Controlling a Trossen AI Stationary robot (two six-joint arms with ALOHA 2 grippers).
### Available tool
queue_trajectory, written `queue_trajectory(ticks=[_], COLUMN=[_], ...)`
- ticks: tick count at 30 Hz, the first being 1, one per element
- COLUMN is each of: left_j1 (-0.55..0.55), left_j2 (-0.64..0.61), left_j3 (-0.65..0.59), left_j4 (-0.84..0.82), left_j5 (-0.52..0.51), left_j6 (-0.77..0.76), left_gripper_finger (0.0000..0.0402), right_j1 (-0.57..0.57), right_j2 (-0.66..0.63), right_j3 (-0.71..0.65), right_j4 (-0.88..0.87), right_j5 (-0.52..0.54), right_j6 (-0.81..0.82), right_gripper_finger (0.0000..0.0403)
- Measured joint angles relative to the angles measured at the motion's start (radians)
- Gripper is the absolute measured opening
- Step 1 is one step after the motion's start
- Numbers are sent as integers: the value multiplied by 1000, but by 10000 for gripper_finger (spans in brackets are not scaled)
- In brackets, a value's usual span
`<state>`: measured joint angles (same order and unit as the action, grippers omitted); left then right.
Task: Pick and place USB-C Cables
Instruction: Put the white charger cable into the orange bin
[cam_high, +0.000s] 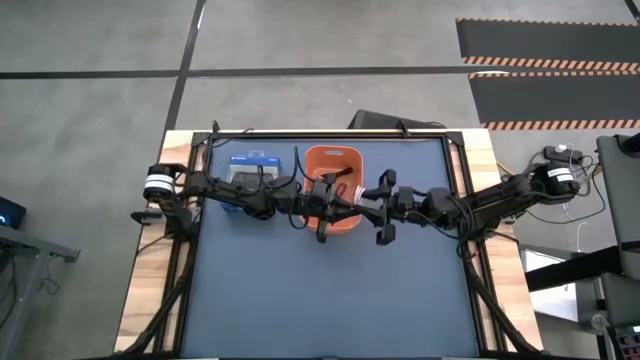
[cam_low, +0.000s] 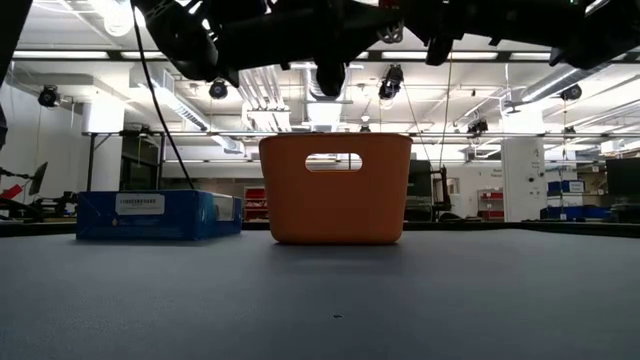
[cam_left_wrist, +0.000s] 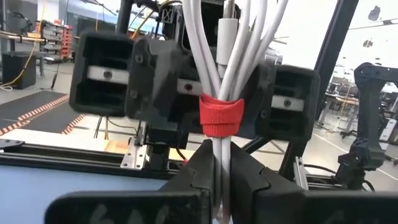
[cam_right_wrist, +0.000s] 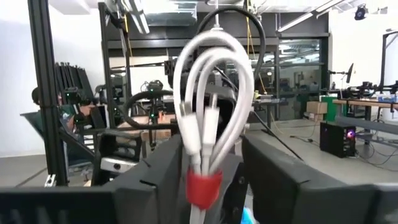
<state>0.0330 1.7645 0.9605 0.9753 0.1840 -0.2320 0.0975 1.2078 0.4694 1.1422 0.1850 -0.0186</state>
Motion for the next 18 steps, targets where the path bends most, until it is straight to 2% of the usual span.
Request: queue_trajectory(ticks=[5, 10, 14, 18], left_j1=[1, 2, 6, 8], left_j2=[-23, -88, -167, -250], left_j3=[0, 6, 10, 27], left_j4=[-95, -293, -485, -712], left_j5=[-5, -46, -108, -224], left_j6=[1, 30, 76, 121], left_gripper_finger=[3, 2, 1, 1], right_j1=[0, 0, 0, 0], right_j2=[-52, -153, -243, -331], right_j3=[0, 0, 0, 1], right_j4=[-48, -173, -282, -394], right_j5=[0, 1, 3, 24], right_j6=[4, 30, 37, 59], right_gripper_finger=[192, 202, 203, 203])
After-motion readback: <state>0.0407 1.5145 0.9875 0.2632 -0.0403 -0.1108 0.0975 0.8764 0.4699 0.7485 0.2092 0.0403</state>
